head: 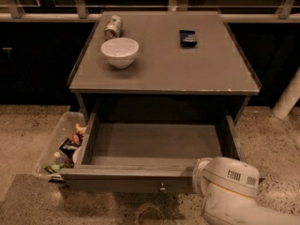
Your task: Open top drawer
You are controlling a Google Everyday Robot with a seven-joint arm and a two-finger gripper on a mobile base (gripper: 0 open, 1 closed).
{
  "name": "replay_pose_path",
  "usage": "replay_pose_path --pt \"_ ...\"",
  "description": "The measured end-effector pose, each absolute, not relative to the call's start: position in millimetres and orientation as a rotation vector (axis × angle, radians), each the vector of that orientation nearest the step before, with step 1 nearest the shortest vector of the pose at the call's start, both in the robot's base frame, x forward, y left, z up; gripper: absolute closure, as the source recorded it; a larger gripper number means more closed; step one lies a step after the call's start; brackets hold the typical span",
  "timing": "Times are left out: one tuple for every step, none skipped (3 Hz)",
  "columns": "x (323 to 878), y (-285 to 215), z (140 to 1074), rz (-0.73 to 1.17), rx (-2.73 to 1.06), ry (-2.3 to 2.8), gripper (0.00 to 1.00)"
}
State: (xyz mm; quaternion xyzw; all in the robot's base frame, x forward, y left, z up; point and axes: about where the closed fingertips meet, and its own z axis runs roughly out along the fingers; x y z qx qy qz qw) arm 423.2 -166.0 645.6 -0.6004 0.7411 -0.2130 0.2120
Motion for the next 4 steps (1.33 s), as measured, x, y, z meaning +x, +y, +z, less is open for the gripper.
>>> replay_pose_path --pt "423 -166 646 -0.592 -1.667 2.058 1.0" --pt "416 -169 644 -0.593 -1.664 2.066 1.0" --pt "410 -166 645 -0.577 -1.64 2.079 1.0" --pt "400 -162 645 -0.559 -1.616 2.091 1.0"
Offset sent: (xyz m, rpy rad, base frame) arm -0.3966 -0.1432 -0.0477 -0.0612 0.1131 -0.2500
